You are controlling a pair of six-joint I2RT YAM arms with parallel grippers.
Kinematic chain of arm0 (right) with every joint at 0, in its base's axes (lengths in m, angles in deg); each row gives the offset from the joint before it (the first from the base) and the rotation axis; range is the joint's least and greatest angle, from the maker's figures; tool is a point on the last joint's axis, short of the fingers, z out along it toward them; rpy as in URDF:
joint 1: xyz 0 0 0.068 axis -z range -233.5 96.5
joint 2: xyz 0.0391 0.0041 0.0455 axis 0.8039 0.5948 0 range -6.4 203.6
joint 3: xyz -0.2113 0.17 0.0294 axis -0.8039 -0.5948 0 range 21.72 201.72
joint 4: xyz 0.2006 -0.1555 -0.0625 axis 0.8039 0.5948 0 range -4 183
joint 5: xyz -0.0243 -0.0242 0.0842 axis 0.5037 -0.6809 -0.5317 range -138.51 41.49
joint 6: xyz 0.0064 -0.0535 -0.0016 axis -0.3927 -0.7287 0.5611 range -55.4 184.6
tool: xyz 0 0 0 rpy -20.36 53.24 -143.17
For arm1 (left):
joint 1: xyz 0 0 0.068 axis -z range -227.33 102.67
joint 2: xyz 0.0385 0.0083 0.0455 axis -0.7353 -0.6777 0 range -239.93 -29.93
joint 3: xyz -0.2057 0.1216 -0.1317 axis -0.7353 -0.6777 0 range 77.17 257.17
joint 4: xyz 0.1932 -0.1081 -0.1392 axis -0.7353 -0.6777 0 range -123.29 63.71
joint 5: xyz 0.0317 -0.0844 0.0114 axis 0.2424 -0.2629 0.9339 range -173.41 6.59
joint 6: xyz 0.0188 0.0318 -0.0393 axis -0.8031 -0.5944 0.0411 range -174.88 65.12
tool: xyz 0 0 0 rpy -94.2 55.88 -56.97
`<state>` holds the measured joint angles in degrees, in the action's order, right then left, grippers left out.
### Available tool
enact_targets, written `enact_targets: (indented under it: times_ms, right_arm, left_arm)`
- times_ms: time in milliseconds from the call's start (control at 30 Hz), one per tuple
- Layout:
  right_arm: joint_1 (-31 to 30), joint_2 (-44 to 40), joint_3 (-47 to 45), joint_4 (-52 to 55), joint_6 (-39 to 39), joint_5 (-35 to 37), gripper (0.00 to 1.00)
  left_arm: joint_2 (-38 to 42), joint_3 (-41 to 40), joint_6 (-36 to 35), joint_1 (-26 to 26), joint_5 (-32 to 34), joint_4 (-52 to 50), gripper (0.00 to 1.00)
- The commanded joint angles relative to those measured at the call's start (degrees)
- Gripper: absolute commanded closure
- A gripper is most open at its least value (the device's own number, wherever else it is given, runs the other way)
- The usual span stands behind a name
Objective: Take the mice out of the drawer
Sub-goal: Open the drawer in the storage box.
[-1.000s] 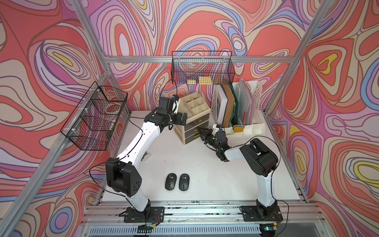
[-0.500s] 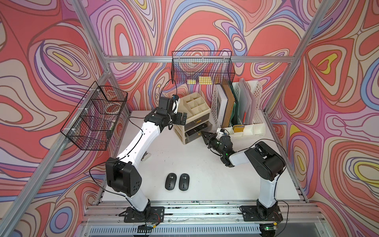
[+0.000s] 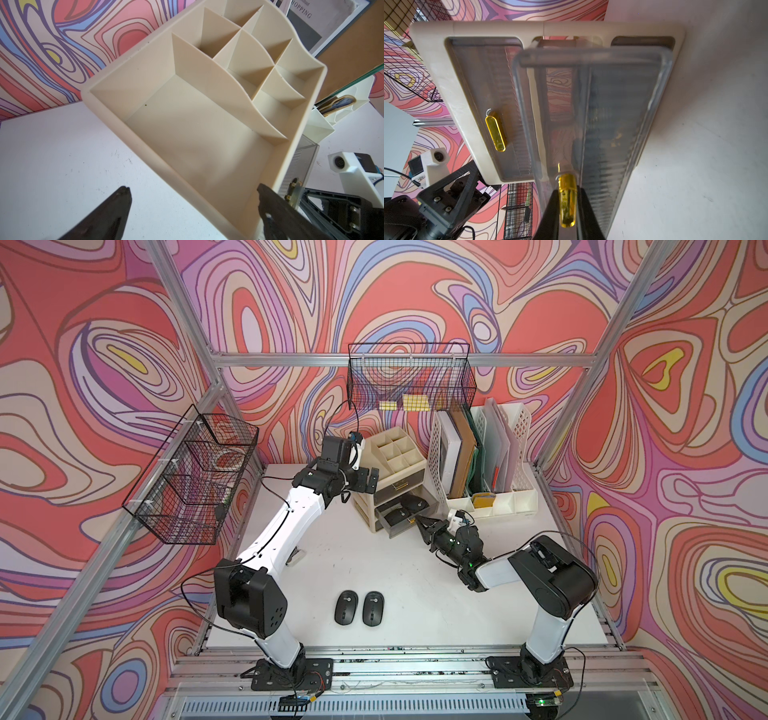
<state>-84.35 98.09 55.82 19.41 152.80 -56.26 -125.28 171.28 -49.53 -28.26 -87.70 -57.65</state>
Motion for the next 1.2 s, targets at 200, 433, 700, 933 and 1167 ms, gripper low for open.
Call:
enact_targets:
  times_ms: [200, 433, 700, 933, 1167]
  right_arm:
    - [-1.05, -4.64, -4.14, 2.36, -1.05, 0.85, 0.87]
    - [-1.05, -6.48, -7.82, 2.08, -0.81, 0.97, 0.87]
    - [-1.12, -10.77, -12.30, 3.89, -1.32, 1.77, 0.87]
    - [-1.23, -15.77, -15.85, 7.58, -1.50, 1.98, 0.87]
    - [-1.24, -22.57, -18.55, 15.64, -2.83, 2.70, 0.85]
  left_arm:
    - [3.45, 1.06, -0.47, -0.27, 1.23, -1.72, 0.01]
    - [5.61, 0.09, -1.48, -0.31, 3.26, -0.73, 0.01]
    - [5.41, 0.38, -1.46, -0.31, 3.16, -1.17, 0.01]
    - [5.61, 0.31, -1.29, -0.31, 3.52, -1.16, 0.01]
    - [5.53, 0.38, -0.95, -0.26, 3.42, -1.19, 0.01]
